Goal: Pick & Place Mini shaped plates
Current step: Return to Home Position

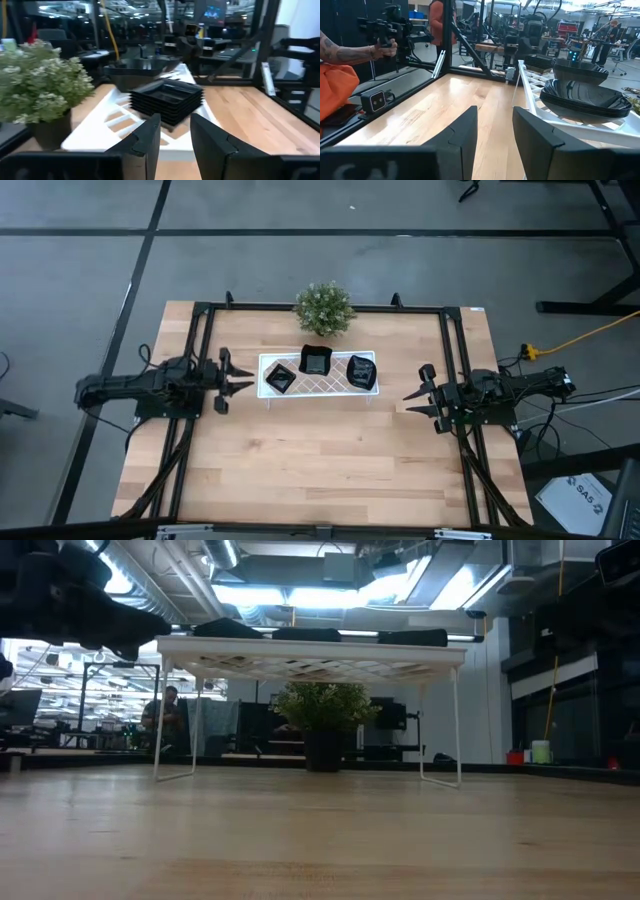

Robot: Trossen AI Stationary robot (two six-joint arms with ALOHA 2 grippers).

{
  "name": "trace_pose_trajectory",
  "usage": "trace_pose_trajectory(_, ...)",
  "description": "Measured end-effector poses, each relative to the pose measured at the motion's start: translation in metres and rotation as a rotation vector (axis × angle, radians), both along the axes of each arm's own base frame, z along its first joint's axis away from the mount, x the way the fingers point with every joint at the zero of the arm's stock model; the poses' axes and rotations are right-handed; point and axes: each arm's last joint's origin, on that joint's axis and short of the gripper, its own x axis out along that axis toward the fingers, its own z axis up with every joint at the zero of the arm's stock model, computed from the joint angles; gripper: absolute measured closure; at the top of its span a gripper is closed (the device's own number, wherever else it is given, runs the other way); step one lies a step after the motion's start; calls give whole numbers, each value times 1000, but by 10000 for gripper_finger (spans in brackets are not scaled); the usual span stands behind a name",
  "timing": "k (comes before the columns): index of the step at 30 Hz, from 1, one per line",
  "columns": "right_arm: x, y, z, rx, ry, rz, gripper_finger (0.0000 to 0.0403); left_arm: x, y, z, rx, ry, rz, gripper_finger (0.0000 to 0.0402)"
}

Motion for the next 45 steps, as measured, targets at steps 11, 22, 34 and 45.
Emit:
trace_pose_trajectory(11,0,0,0,0,1,0,279,0,5,-1,-35,6,54,301)
trace_pose_trajectory(22,0,0,0,0,1,0,279,0,5,-1,-35,7,56,300)
trace_pose_trajectory(34,0,0,0,0,0,0,279,0,5,-1,-35,7,57,298)
trace_pose_trajectory(45,0,0,0,0,1,0,279,0,5,-1,-35,7,58,298)
